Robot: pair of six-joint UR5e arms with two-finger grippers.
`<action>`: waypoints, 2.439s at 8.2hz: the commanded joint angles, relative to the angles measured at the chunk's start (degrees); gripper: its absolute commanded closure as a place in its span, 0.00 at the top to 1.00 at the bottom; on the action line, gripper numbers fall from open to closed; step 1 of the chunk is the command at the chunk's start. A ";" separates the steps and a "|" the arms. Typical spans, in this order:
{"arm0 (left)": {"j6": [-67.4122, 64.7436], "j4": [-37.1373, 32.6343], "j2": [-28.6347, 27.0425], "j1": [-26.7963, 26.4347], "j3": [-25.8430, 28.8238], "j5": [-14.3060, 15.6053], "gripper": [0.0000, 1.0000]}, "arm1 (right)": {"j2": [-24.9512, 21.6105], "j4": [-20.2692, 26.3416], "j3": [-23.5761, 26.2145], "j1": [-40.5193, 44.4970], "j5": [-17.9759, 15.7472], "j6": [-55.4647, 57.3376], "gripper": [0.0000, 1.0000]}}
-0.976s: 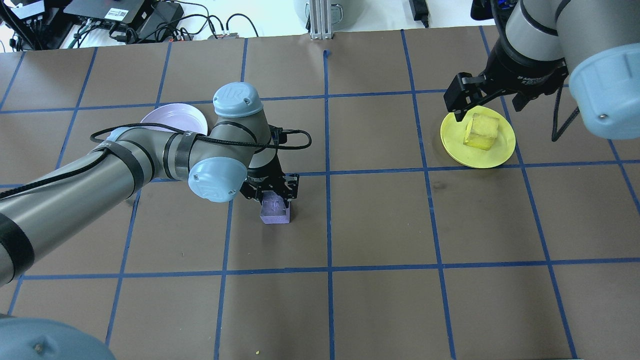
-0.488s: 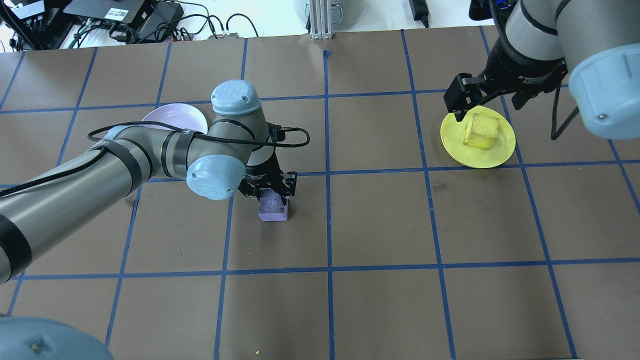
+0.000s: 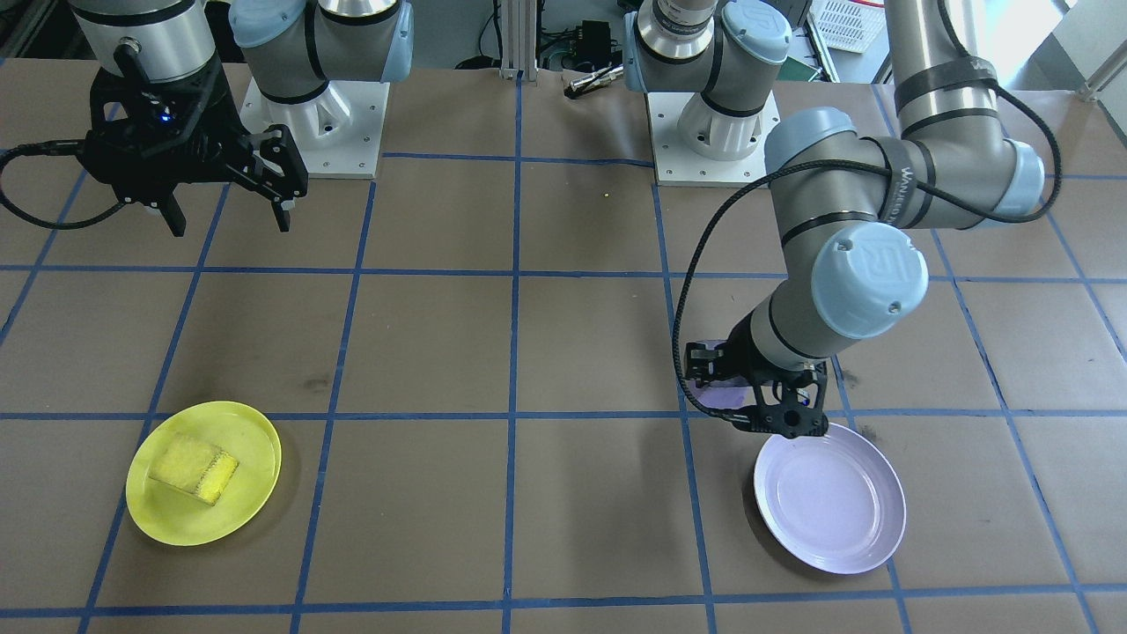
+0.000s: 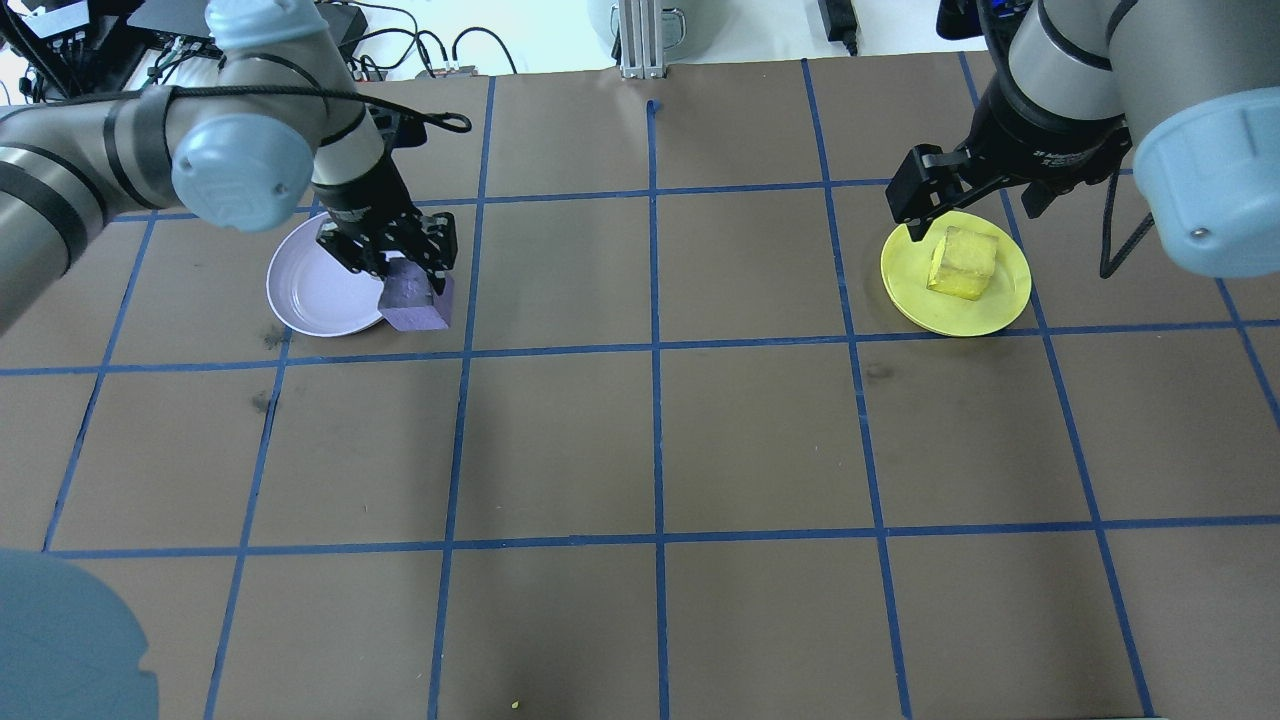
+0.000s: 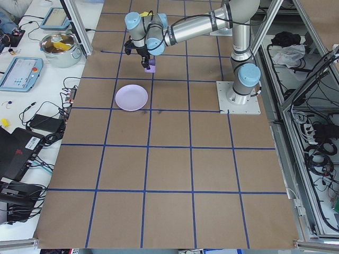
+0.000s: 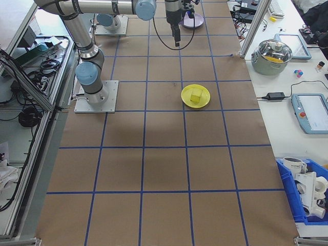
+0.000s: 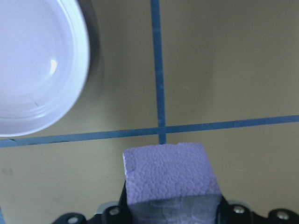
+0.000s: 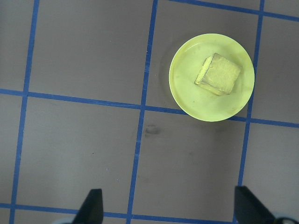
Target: Sort blocks by color into plates
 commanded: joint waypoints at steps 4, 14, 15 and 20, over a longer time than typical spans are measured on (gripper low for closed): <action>8.94 1.00 -11.12 9.59 13.01 4.10 0.00 | 0.27 -0.52 0.00 0.00 -0.08 -0.08 1.00; 12.46 7.10 -17.55 14.05 12.31 4.65 1.00 | -0.17 0.62 -0.09 -0.26 -0.17 -0.69 1.00; 12.37 6.75 -17.20 14.07 12.57 4.91 1.00 | -0.26 0.71 0.00 -0.18 -0.25 -0.69 1.00; 8.15 -1.92 -6.42 11.88 13.01 4.73 1.00 | -0.35 0.98 -0.09 -0.09 6.83 3.58 1.00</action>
